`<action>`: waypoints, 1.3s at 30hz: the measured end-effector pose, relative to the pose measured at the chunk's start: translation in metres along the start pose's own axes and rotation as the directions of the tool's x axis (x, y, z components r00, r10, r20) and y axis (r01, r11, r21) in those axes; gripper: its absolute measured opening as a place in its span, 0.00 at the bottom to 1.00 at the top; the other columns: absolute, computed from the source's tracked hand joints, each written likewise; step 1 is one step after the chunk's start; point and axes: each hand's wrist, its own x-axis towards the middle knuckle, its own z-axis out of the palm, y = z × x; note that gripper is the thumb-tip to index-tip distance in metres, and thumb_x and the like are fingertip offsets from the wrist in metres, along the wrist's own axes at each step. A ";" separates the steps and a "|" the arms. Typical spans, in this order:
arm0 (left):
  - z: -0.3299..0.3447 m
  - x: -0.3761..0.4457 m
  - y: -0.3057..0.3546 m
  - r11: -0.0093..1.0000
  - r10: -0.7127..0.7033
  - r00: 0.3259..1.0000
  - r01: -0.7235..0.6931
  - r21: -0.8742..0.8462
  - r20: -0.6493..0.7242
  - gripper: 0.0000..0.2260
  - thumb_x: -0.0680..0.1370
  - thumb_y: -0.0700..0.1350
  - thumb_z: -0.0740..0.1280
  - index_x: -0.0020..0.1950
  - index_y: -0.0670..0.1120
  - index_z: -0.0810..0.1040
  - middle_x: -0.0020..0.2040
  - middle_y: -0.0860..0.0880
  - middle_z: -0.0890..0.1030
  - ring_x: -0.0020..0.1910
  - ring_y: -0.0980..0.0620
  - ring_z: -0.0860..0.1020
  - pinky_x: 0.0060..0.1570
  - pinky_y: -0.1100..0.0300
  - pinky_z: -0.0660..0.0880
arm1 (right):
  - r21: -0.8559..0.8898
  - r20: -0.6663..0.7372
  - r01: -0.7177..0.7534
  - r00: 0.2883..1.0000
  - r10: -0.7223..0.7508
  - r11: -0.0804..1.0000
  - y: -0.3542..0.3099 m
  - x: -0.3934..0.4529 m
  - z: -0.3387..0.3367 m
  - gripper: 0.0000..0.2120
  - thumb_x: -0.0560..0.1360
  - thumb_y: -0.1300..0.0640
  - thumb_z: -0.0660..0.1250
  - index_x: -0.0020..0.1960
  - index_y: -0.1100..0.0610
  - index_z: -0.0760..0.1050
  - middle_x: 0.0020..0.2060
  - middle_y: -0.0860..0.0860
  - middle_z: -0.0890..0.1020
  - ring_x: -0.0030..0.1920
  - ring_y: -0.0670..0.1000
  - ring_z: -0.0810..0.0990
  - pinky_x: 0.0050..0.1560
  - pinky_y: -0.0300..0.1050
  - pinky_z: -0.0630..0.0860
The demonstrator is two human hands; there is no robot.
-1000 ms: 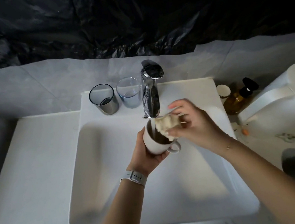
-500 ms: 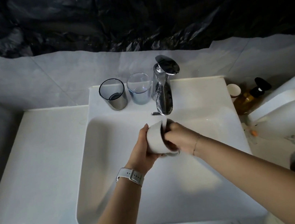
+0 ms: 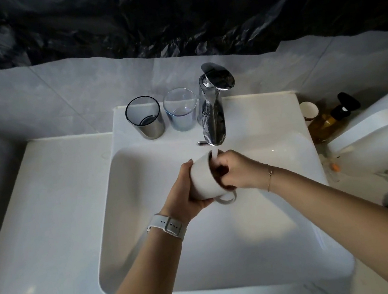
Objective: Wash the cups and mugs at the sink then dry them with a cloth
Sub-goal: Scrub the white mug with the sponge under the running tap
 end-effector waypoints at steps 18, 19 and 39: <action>0.003 -0.014 0.004 0.990 -0.014 0.996 0.027 0.142 -0.090 0.12 0.79 0.57 0.61 0.50 0.49 0.76 0.40 0.48 0.82 0.43 0.49 0.79 0.43 0.53 0.77 | 0.298 0.008 -0.365 0.925 0.380 0.882 -0.012 -0.013 0.014 0.15 0.72 0.73 0.58 0.37 0.56 0.74 0.33 0.50 0.76 0.39 0.50 0.75 0.35 0.34 0.71; 0.004 -0.014 0.004 0.987 0.000 0.996 0.014 0.162 -0.089 0.12 0.79 0.57 0.61 0.49 0.49 0.76 0.40 0.49 0.82 0.42 0.50 0.79 0.41 0.54 0.77 | 0.525 0.025 -0.394 0.893 0.449 0.754 -0.011 -0.013 0.019 0.14 0.73 0.74 0.57 0.43 0.60 0.77 0.36 0.53 0.79 0.42 0.51 0.78 0.39 0.38 0.75; 0.000 -0.018 0.027 0.939 -0.157 0.987 0.161 0.304 -0.037 0.15 0.78 0.59 0.63 0.55 0.49 0.77 0.47 0.45 0.83 0.44 0.45 0.82 0.45 0.47 0.81 | -0.659 0.175 0.418 0.894 -0.413 0.625 0.011 -0.013 -0.003 0.11 0.66 0.67 0.57 0.33 0.60 0.77 0.35 0.55 0.80 0.43 0.53 0.73 0.37 0.45 0.73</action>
